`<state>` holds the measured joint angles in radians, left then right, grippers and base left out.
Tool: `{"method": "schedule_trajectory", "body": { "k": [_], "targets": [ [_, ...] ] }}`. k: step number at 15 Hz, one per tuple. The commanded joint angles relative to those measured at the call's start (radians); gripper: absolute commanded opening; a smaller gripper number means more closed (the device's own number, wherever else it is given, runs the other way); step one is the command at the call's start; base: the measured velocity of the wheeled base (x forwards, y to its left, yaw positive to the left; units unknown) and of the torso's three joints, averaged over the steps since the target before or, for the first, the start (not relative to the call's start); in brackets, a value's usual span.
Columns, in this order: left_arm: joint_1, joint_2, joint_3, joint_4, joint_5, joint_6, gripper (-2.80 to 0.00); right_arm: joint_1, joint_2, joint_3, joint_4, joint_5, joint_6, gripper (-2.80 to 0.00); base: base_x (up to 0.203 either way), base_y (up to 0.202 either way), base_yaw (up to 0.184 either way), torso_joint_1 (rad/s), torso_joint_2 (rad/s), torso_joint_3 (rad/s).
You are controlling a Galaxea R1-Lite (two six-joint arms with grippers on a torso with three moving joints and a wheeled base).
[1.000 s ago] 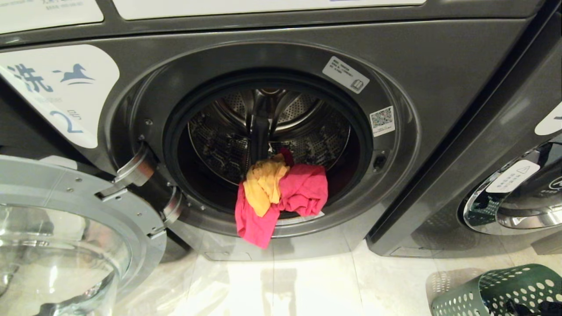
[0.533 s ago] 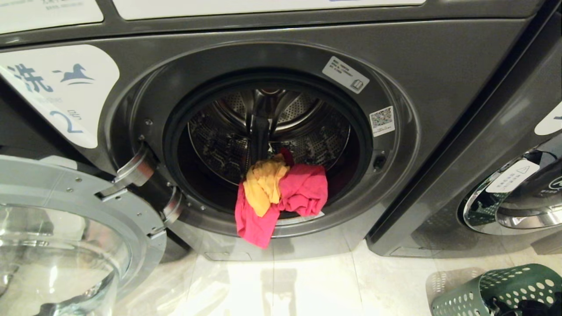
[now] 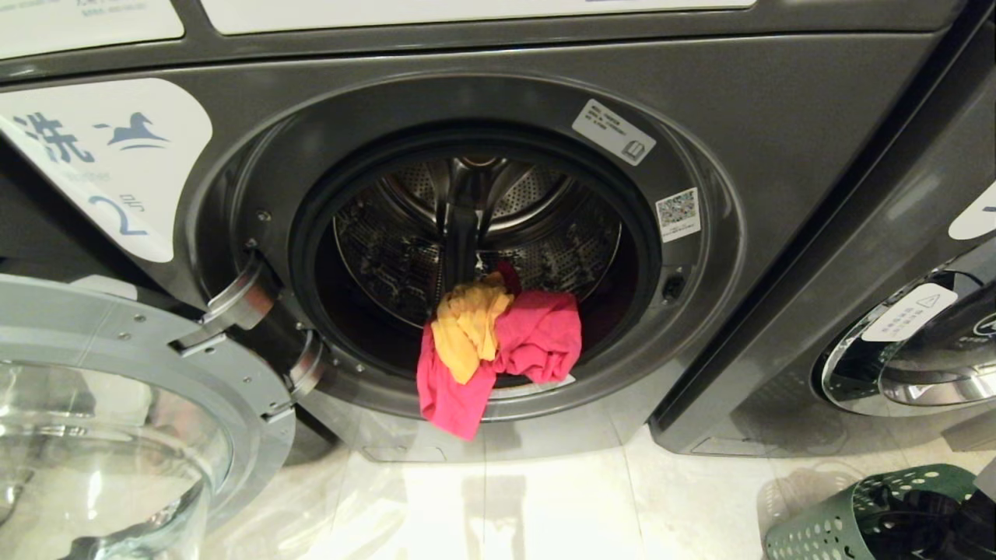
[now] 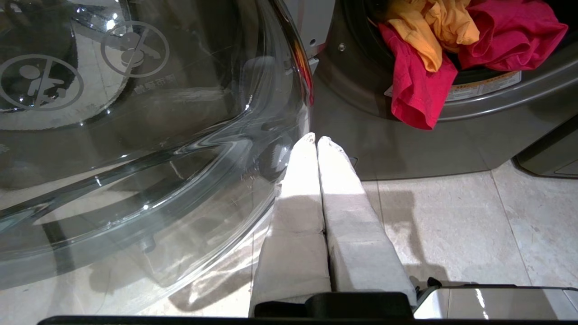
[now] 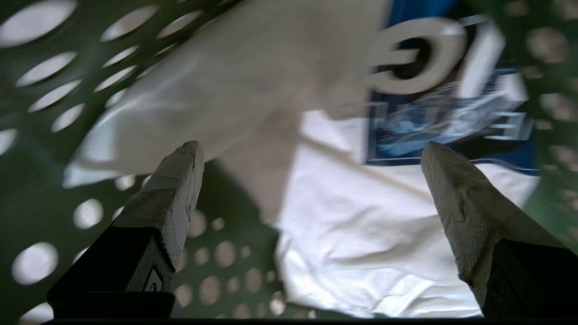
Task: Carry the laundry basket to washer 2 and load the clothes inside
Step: Place the clothes into the washing machine
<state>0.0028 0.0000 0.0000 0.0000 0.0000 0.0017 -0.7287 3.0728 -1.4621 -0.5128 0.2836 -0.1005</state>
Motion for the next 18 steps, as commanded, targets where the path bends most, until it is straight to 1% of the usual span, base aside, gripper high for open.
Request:
{"method": "schedule_trajectory", "body": {
  "k": [1, 3, 4, 7, 8, 10, 11, 14, 17, 18],
  "targets": [
    [0.0, 0.0, 0.002, 0.0, 0.0, 0.0, -2.8, 0.001, 0.0, -0.02, -0.044, -0.071, 0.013, 0.0, 0.0, 0.0, 0.0, 0.0, 0.0, 0.0],
    [0.0, 0.0, 0.002, 0.0, 0.0, 0.0, -2.8, 0.0, 0.0, -0.014, -0.099, -0.098, 0.049, 0.0, 0.0, 0.0, 0.0, 0.0, 0.0, 0.0],
    [0.0, 0.0, 0.002, 0.0, 0.0, 0.0, -2.8, 0.0, 0.0, -0.004, -0.12, -0.115, 0.053, 0.0, 0.0, 0.0, 0.0, 0.0, 0.0, 0.0],
    [0.0, 0.0, 0.002, 0.0, 0.0, 0.0, -2.8, 0.0, 0.0, 0.022, -0.124, -0.124, 0.05, 0.0, 0.0, 0.0, 0.0, 0.0, 0.0, 0.0],
    [0.0, 0.0, 0.002, 0.0, 0.0, 0.0, -2.8, -0.001, -0.001, 0.045, -0.127, -0.15, 0.043, 0.0, 0.0, 0.0, 0.0, 0.0, 0.0, 0.0],
    [0.0, 0.0, 0.002, 0.0, 0.0, 0.0, -2.8, -0.006, -0.002, 0.09, -0.129, -0.246, -0.031, 0.0, 0.0, 0.0, 0.0, 0.0, 0.0, 0.0],
    [0.0, 0.001, 0.002, 0.0, 0.0, 0.0, -2.8, -0.008, -0.002, 0.118, -0.138, -0.28, -0.061, 0.0, 0.0, 0.0, 0.0, 0.0, 0.0, 0.0],
    [0.0, 0.0, 0.002, 0.0, 0.0, 0.0, -2.8, -0.01, -0.015, 0.21, -0.175, -0.288, -0.073, 0.0, 0.0, 0.0, 0.0, 0.0, 0.0, 0.0],
    [0.0, 0.0, 0.002, 0.0, 0.0, 0.0, -2.8, -0.024, -0.011, 0.247, -0.279, -0.286, -0.073, 0.0, 0.0, 0.0, 0.0, 0.0, 0.0, 0.0],
    [0.0, 0.0, 0.002, 0.0, 0.0, 0.0, -2.8, -0.026, -0.011, 0.252, -0.295, -0.285, -0.073, 0.0, 0.0, 0.0, 0.0, 0.0, 0.0, 0.0]
  ]
}}
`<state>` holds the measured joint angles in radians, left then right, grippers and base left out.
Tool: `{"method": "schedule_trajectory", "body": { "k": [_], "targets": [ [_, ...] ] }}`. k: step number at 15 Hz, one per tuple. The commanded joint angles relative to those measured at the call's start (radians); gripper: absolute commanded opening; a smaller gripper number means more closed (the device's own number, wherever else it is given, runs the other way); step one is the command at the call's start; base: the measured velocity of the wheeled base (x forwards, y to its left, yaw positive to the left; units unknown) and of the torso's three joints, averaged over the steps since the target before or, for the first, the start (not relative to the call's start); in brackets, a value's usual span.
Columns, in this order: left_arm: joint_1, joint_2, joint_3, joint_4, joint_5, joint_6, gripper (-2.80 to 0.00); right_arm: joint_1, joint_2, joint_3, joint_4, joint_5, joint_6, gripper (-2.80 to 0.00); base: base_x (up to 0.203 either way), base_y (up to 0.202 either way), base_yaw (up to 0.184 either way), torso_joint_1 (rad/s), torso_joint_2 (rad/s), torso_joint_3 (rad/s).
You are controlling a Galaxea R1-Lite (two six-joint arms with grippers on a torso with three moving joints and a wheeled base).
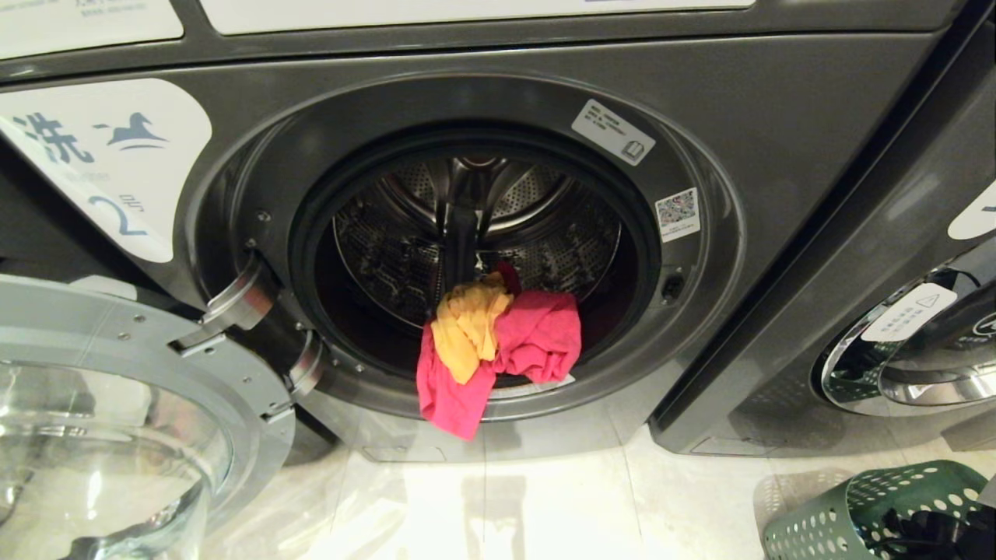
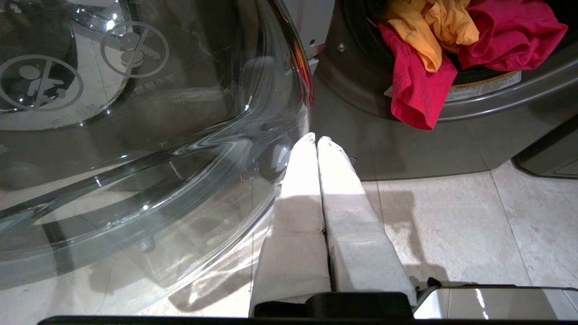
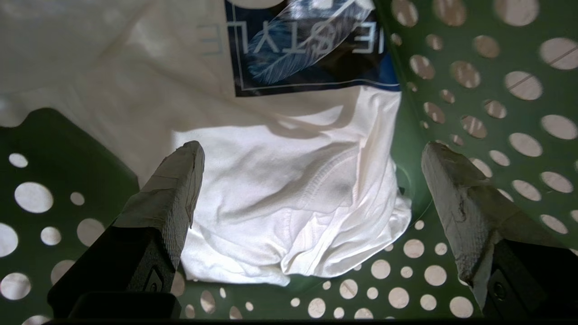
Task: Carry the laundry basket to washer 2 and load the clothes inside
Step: Place the clothes into the washing machine
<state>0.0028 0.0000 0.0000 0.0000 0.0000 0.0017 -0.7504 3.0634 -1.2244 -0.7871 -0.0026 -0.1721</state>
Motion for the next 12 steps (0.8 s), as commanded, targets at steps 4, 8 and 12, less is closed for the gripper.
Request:
{"method": "schedule_trajectory", "body": {
  "k": [4, 8, 12],
  "targets": [
    [0.0, 0.0, 0.002, 0.0, 0.0, 0.0, -2.8, 0.0, -0.001, 0.057, -0.041, 0.0, -0.003, 0.0, 0.0, 0.0, 0.0, 0.0, 0.0, 0.0],
    [0.0, 0.0, 0.002, 0.0, 0.0, 0.0, -2.8, 0.002, 0.0, 0.115, -0.134, 0.003, -0.023, 0.0, 0.0, 0.0, 0.0, 0.0, 0.0, 0.0],
    [0.0, 0.0, 0.002, 0.0, 0.0, 0.0, -2.8, -0.004, 0.0, 0.16, -0.181, 0.003, -0.043, 0.0, 0.0, 0.0, 0.0, 0.0, 0.0, 0.0]
  ]
}}
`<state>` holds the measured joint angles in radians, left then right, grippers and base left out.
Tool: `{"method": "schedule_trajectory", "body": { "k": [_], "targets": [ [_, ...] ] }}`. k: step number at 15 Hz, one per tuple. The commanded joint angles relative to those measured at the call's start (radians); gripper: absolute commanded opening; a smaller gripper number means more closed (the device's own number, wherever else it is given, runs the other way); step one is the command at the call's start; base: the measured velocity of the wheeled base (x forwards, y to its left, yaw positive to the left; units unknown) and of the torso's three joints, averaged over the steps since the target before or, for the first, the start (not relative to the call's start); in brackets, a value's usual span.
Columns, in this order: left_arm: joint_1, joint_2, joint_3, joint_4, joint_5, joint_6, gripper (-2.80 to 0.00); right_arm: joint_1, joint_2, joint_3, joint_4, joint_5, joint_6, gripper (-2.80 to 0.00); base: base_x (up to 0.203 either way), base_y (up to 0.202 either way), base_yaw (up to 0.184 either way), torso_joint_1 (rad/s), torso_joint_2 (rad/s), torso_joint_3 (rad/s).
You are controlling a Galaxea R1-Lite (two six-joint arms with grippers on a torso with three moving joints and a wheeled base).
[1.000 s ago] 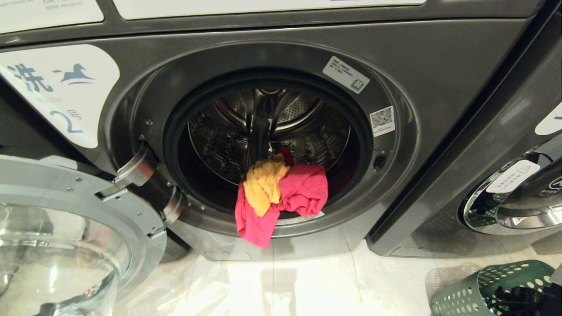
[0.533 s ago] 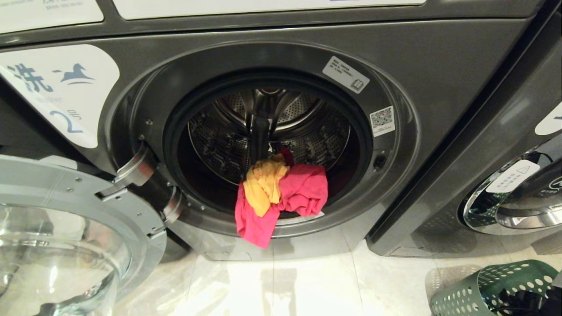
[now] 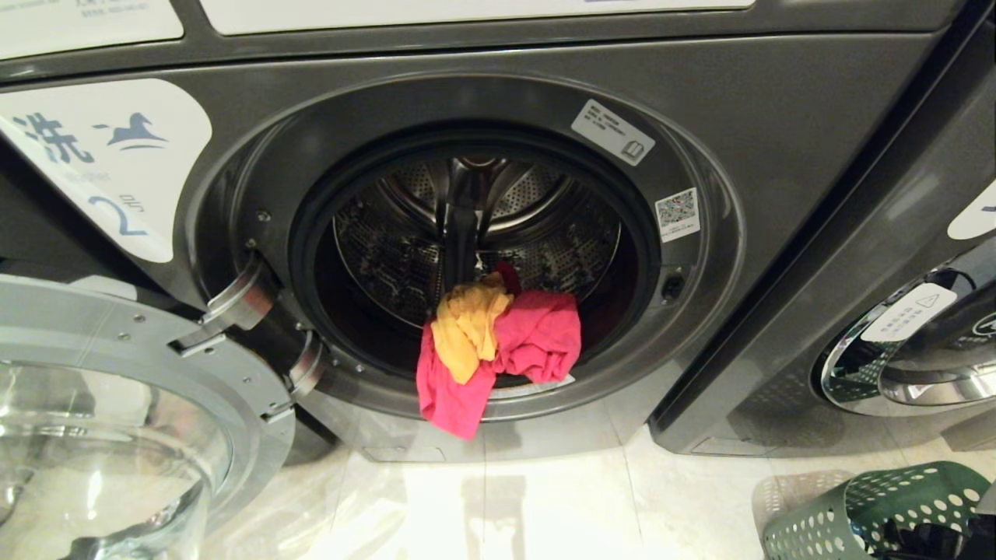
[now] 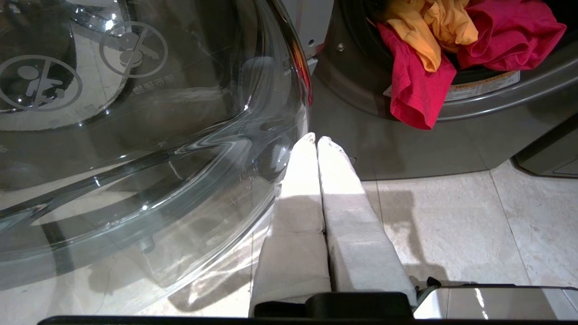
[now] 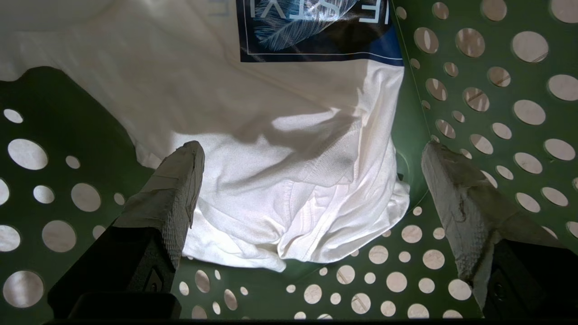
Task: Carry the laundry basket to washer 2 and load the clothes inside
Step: Place the clothes into the washing machine
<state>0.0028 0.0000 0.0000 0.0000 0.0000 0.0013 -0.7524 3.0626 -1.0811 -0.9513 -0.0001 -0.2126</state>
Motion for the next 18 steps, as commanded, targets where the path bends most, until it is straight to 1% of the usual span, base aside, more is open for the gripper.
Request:
{"method": "schedule_trajectory", "body": {
  "k": [1, 3, 4, 8, 18],
  "targets": [
    [0.0, 0.0, 0.002, 0.0, 0.0, 0.0, -2.8, -0.002, 0.001, 0.028, -0.042, 0.0, -0.002, 0.0, 0.0, 0.0, 0.0, 0.0, 0.0, 0.0],
    [0.0, 0.0, 0.002, 0.0, 0.0, 0.0, -2.8, -0.002, 0.001, 0.052, -0.109, -0.001, -0.007, 0.0, 0.0, 0.0, 0.0, 0.0, 0.0, 0.0],
    [0.0, 0.0, 0.002, 0.0, 0.0, 0.0, -2.8, -0.002, 0.001, 0.056, -0.114, -0.001, -0.008, 0.0, 0.0, 0.0, 0.0, 0.0, 0.0, 0.0],
    [0.0, 0.0, 0.002, 0.0, 0.0, 0.0, -2.8, -0.018, 0.003, 0.045, -0.115, 0.002, -0.011, 0.0, 0.0, 0.0, 0.0, 0.0, 0.0, 0.0],
    [0.0, 0.0, 0.002, -0.003, 0.0, 0.002, -2.8, -0.018, 0.008, 0.06, -0.115, 0.003, -0.008, 0.0, 0.0, 0.0, 0.0, 0.0, 0.0, 0.0]
  ]
}}
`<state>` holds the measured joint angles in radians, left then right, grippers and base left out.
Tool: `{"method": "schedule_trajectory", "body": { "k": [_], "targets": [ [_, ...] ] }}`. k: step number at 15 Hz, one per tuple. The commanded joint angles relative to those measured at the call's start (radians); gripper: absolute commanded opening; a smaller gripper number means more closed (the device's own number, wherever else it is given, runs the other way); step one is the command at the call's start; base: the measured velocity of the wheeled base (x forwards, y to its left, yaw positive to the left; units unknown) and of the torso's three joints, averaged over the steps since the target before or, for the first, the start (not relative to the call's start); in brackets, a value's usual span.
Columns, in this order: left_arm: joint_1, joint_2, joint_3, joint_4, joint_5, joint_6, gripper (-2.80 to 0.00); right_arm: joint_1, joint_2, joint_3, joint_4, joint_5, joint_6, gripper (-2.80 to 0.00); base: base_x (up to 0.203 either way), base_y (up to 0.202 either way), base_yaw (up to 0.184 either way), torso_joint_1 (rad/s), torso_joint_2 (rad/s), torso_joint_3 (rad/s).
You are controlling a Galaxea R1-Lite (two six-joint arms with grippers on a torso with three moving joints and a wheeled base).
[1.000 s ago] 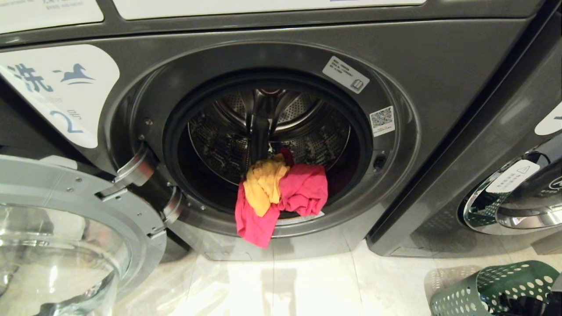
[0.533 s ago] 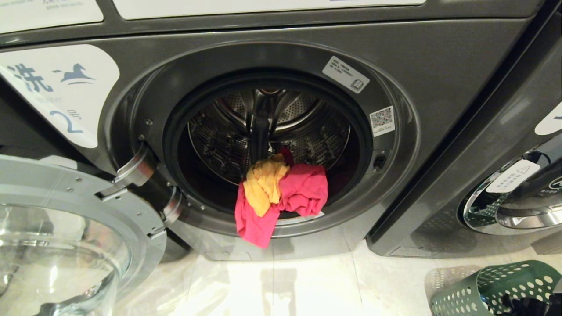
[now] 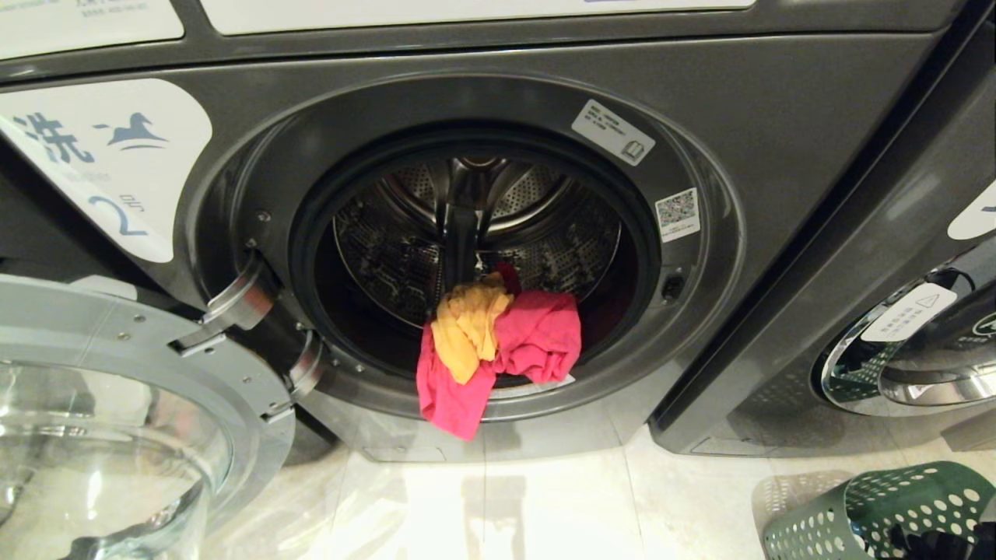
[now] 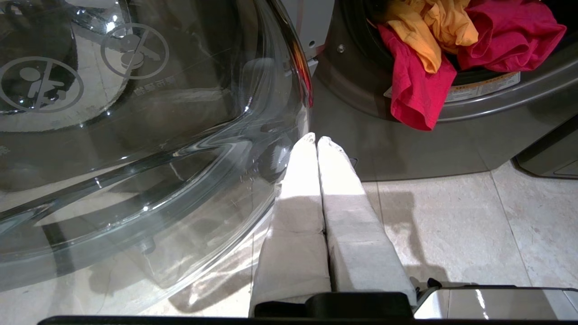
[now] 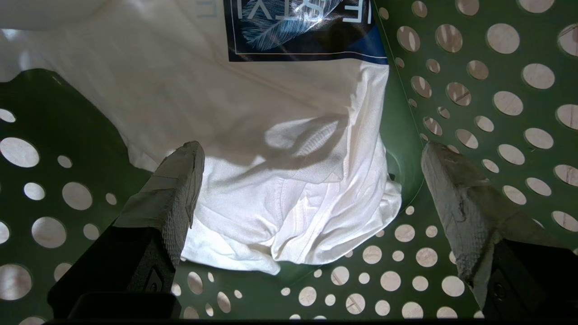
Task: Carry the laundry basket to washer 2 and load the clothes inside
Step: Place the clothes into the washing machine
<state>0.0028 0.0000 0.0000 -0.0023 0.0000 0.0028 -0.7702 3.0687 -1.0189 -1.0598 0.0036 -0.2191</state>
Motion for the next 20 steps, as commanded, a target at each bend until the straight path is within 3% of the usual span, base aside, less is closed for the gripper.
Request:
{"method": "schedule_trajectory", "body": {
  "k": [1, 6, 17, 20],
  "targets": [
    [0.0, 0.0, 0.001, -0.001, 0.0, 0.0, -2.8, 0.0, 0.002, -0.003, -0.005, -0.001, -0.002, 0.0, 0.0, 0.0, 0.0, 0.0, 0.0, 0.0],
    [-0.003, 0.002, 0.002, -0.001, -0.002, 0.0, -2.8, 0.0, 0.002, 0.011, -0.005, -0.001, -0.002, 0.0, 0.0, 0.0, 0.0, 0.001, 0.0, -0.029],
    [-0.003, 0.0, 0.002, -0.001, -0.002, -0.001, -2.8, -0.003, 0.002, 0.011, -0.005, 0.006, 0.0, 0.0, 0.0, 0.0, 0.0, 0.003, 0.0, -0.184],
    [-0.003, 0.001, 0.002, -0.001, 0.0, -0.001, -2.8, -0.007, 0.002, -0.004, -0.011, 0.074, 0.001, 0.0, 0.0, 0.0, 0.0, 0.001, 0.0, -0.052]
  ]
}}
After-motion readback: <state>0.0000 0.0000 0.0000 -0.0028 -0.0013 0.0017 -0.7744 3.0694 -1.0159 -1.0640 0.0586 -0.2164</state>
